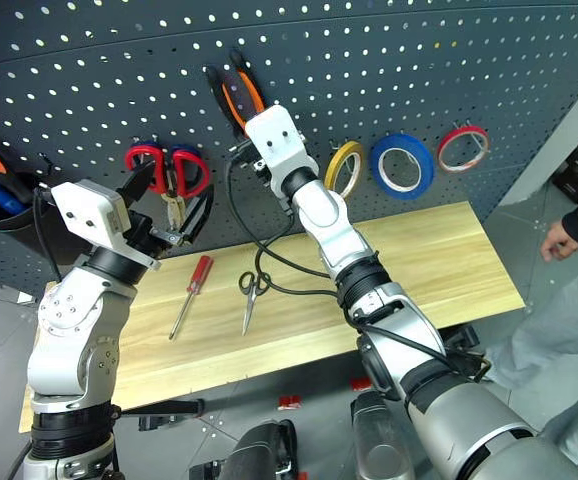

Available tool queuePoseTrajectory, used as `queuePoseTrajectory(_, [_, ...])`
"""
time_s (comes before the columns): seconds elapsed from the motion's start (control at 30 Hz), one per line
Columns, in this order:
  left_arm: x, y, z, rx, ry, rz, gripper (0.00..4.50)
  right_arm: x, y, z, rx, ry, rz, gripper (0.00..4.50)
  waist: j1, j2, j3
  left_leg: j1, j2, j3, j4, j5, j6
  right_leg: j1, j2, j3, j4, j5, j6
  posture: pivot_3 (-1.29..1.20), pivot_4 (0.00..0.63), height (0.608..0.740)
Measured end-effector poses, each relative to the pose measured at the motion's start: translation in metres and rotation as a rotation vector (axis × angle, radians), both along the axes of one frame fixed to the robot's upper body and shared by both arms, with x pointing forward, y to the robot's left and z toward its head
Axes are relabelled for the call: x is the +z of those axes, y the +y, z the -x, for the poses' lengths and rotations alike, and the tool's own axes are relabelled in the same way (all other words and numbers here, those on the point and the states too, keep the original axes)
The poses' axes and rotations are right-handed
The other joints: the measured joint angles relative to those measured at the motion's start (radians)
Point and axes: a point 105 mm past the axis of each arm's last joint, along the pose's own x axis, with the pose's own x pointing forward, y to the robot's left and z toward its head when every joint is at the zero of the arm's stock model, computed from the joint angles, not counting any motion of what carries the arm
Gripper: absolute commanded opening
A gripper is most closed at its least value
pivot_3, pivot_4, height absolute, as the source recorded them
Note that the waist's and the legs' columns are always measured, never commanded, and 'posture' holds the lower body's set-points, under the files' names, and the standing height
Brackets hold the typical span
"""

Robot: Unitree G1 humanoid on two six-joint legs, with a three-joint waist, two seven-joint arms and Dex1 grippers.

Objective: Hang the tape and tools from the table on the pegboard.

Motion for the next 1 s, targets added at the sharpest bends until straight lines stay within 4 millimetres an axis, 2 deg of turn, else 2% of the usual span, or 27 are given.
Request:
queuePoseTrajectory(0.1, [-0.002, 0.000, 0.000, 0.002, 0.002, -0.006, 4.50, -0.002, -0.002, 0.001, 0.002, 0.009, -0.008, 2.56, 0.002, 0.000, 0.000, 0.000, 0.000, 0.000, 0.000, 0.000, 0.000, 0.001, 0.000, 0.000, 0.000, 0.000, 0.000, -0.17, 0.240, 0.740])
queuePoseTrajectory(0.17, [-0.003, 0.000, -0.001, 0.003, 0.004, -0.009, 4.50, -0.002, -0.003, 0.002, 0.008, 0.017, -0.014, 3.27, 0.003, 0.000, 0.000, 0.001, 0.000, 0.000, 0.000, 0.000, 0.000, 0.001, 0.000, 0.000, 0.000, 0.000, 0.000, -0.17, 0.241, 0.740])
queuePoseTrajectory(0.3, [-0.010, 0.002, -0.002, 0.011, 0.035, -0.006, 4.50, -0.008, -0.009, 0.005, 0.024, 0.064, -0.032, 4.40, 0.002, 0.000, -0.002, 0.002, 0.000, 0.000, 0.000, 0.000, 0.000, 0.002, 0.000, 0.000, 0.000, 0.000, 0.000, -0.17, 0.243, 0.740])
queuePoseTrajectory(0.47, [-0.017, 0.000, -0.006, 0.045, 0.086, -0.048, 4.50, -0.031, -0.018, 0.015, 0.079, 0.187, -0.009, 4.45, 0.007, 0.004, -0.011, 0.004, 0.000, 0.000, -0.001, 0.000, 0.001, 0.004, 0.000, 0.001, 0.000, 0.000, 0.000, -0.17, 0.246, 0.740])
queuePoseTrajectory(0.57, [-0.024, -0.002, -0.008, 0.062, 0.136, -0.068, 4.50, -0.051, -0.025, 0.035, 0.151, 0.283, 0.031, 4.45, 0.015, 0.011, -0.027, 0.005, 0.000, 0.000, -0.002, -0.001, 0.002, 0.004, 0.000, 0.001, -0.001, 0.000, 0.000, -0.17, 0.253, 0.740])
queuePoseTrajectory(0.63, [-0.030, -0.002, -0.010, 0.082, 0.182, -0.084, 4.50, -0.070, -0.030, 0.053, 0.211, 0.374, 0.066, 4.45, 0.017, 0.013, -0.029, 0.013, 0.000, 0.002, -0.004, -0.004, 0.007, 0.011, 0.000, 0.003, -0.003, 0.000, 0.000, -0.18, 0.262, 0.740])
queuePoseTrajectory(0.8, [-0.041, 0.001, -0.012, 0.127, 0.284, -0.131, 4.50, -0.092, -0.043, 0.097, 0.336, 0.492, 0.142, 4.45, 0.018, 0.026, -0.039, 0.031, 0.000, 0.003, -0.007, -0.010, 0.015, 0.028, 0.002, 0.006, -0.009, -0.002, 0.003, -0.19, 0.271, 0.740])
queuePoseTrajectory(0.9, [-0.051, 0.002, -0.014, 0.149, 0.348, -0.143, 4.50, -0.107, -0.052, 0.113, 0.365, 0.561, 0.187, 4.45, 0.016, 0.029, -0.044, 0.053, 0.001, 0.003, -0.019, -0.012, 0.016, 0.051, 0.003, 0.007, -0.023, -0.004, 0.005, -0.20, 0.276, 0.740])
queuePoseTrajectory(1.0, [-0.060, 0.002, -0.016, 0.173, 0.395, -0.185, 4.50, -0.115, -0.057, 0.122, 0.385, 0.602, 0.219, 4.45, 0.014, 0.039, -0.053, 0.061, 0.002, 0.005, -0.021, -0.016, 0.015, 0.058, 0.004, 0.008, -0.025, -0.007, 0.008, -0.21, 0.282, 0.740])
